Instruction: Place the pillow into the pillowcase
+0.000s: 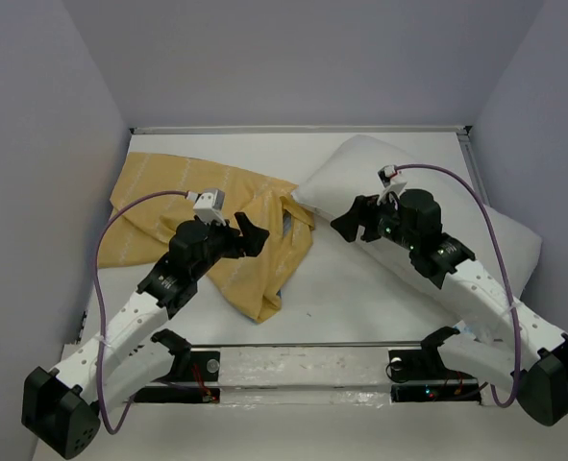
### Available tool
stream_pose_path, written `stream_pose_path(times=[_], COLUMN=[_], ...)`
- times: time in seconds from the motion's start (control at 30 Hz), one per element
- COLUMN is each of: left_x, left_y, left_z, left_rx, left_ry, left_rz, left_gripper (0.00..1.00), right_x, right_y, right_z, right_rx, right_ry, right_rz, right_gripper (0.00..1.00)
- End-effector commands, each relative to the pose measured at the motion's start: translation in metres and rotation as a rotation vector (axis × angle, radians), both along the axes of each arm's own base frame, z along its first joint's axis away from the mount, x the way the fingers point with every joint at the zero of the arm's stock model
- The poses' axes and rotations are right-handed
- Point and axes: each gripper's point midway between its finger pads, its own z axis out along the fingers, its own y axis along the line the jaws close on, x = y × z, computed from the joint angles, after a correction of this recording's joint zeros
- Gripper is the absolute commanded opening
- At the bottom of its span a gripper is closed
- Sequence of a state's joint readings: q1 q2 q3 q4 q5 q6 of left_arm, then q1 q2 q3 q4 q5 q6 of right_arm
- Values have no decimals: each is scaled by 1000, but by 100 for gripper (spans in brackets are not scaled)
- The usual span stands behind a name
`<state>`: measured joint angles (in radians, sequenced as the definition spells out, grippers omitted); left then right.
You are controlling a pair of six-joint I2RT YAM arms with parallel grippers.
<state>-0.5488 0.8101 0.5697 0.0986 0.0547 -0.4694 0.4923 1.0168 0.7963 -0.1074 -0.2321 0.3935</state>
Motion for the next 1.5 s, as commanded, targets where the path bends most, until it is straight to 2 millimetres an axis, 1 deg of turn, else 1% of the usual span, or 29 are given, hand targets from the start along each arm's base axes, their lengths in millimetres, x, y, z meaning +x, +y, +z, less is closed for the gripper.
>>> stream_pose_path(times=[0.0,0.07,0.1,0.2,0.23,0.3,0.4,0.43,0.47,0.5,0.57,0.6,0.7,0.73,0.77,0.8,0.83,0.87,0.9,0.93,0.97,1.07,1.13,1.17,1.2,1.3,1.37,1.4,1.47], left_x=[-5,-2,-1,8,11,22,40,48,50,59,69,75,88,96,101,103,109,116,119,122,128,134,139,141,144,147,150,150,147], left_y=[-7,-10,-15,-17,-20,-13,-11,-11,-10,-11,-11,-13,-17,-20,-23,-24,-29,-37,-42,-47,-51,-61,-65,-65,-65,-64,-62,-62,-63], left_z=[18,19,27,20,17,16,15,2,9,3,-16,-11,-39,-49,-49,-58,-71,-67,-71,-85,-82,-97,-98,-107,-107,-122,-125,-125,-116], left_rx=[-61,-64,-87,-97,-89,-66,-18,31,25,73,167,187,297,335,339,359,390,384,389,410,406,421,425,444,458,491,499,498,467], left_ry=[-51,-54,-86,-95,-94,-112,-131,-111,-123,-113,-87,-95,-45,-25,-29,-20,-1,-5,0,20,14,37,35,47,43,66,67,67,58], left_rz=[-38,-42,-62,-43,-38,39,112,129,141,160,199,215,235,243,251,246,236,220,206,192,192,166,163,161,168,175,191,195,192], left_gripper=[99,99,99,99,99,99,99,98,88,62,40,34,38,45,56,57,65,69,69,69,69,68,64,62,56,49,34,15,3], right_x=[3,5,6,6,6,6,3,1,0,-2,-3,-4,-5,-6,-8,-8,-9,-10,-10,-11,-12,-13,-13,-13,-13,-11,-9,-7,-3], right_y=[4,3,2,-4,-8,-12,-15,-15,-15,-16,-17,-17,-14,-10,-7,-6,-4,-3,-3,-2,-2,0,2,2,3,2,1,-1,-2], right_z=[15,18,18,20,19,20,21,22,22,23,25,24,25,28,29,28,27,27,27,27,28,27,24,23,23,23,26,25,26], right_rx=[24,15,12,9,10,17,31,36,39,48,53,54,66,82,88,90,90,92,95,97,100,103,105,104,104,97,93,84,68], right_ry=[-60,-75,-79,-99,-100,-112,-119,-121,-125,-128,-137,-137,-139,-151,-151,-148,-144,-145,-145,-147,-147,-144,-136,-132,-131,-136,-145,-145,-144], right_rz=[11,8,3,-27,-55,-72,-86,-84,-83,-85,-85,-83,-70,-47,-24,-19,-11,-2,1,5,8,19,29,33,33,31,18,5,-8], right_gripper=[77,77,76,71,64,61,37,26,21,14,14,14,17,20,22,23,25,26,26,26,27,27,27,27,27,28,28,29,36])
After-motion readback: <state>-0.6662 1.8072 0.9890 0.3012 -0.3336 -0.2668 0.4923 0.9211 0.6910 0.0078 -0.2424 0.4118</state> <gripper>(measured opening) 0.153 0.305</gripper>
